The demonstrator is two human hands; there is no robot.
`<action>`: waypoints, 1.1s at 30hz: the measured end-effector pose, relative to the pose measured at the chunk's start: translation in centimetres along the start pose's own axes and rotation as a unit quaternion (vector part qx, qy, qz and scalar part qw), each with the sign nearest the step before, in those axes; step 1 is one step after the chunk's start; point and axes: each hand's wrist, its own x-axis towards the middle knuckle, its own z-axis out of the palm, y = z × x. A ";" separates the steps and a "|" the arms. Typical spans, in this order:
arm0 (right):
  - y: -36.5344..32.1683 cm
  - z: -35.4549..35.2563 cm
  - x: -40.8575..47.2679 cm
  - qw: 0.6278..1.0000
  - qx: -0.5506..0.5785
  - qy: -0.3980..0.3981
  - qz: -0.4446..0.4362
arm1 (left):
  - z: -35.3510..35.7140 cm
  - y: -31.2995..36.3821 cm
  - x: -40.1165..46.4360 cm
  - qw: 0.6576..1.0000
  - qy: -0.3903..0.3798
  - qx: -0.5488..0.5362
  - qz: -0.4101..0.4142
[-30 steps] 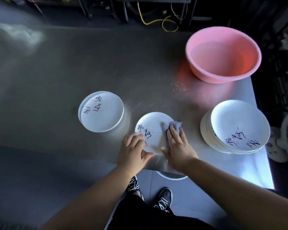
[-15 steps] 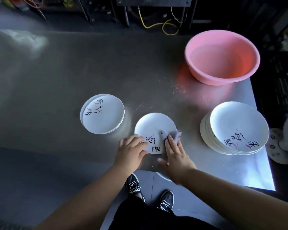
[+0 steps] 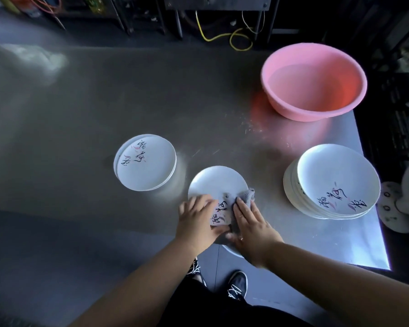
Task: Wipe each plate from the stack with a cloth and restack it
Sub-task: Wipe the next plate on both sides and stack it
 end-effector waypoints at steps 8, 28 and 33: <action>3.5 -2.5 5.5 0.997 0.016 0.074 0.003 | -0.9 -4.4 0.2 0.997 0.018 0.016 0.068; 0.8 2.5 2.6 0.960 0.038 0.275 -0.026 | -0.3 -2.8 0.5 1.000 0.006 -0.022 0.014; -1.1 -4.4 1.8 0.961 0.151 0.168 0.159 | -2.3 -2.7 1.4 1.000 -0.017 -0.001 -0.012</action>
